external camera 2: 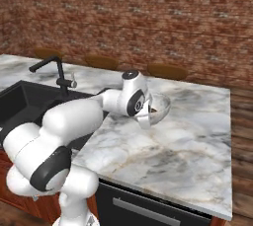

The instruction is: Pick up the heated bread from the toaster oven and place it in the bowl. Then move the bread bowl to the dining counter.

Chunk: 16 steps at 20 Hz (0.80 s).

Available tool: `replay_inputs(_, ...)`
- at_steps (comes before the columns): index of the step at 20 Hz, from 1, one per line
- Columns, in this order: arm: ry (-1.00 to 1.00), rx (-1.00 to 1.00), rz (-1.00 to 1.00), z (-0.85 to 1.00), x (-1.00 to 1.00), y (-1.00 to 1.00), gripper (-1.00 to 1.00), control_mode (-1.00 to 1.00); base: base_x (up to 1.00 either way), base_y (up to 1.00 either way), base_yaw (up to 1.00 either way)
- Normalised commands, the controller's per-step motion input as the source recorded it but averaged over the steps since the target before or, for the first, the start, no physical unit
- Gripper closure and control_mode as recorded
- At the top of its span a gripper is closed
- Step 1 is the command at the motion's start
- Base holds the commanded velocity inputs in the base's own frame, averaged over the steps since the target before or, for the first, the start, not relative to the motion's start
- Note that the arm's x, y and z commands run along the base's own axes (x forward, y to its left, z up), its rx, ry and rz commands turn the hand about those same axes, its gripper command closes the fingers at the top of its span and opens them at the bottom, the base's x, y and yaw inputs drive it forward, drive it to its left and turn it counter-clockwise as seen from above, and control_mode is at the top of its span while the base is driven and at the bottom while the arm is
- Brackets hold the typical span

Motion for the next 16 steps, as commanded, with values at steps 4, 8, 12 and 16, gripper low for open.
replay_inputs(4, 0.00, 0.03, 0.03, -0.74, 0.92, -0.21, 1.00, -1.00, 0.00, 0.00, 0.00)
replay_inputs(8, 0.00, 0.00, 0.02, -0.94, 0.78, -0.05, 1.00, -1.00, 0.00, 0.00, 0.00)
replay_inputs(12, 0.00, 0.00, 0.02, -0.77, 0.52, -0.11, -1.00, -1.00, 0.00, 0.00, 0.00)
replay_inputs(16, 0.00, 0.00, 0.00, -0.19, 0.30, -0.09, -1.00, -1.00, 0.00, 0.00, 0.00)
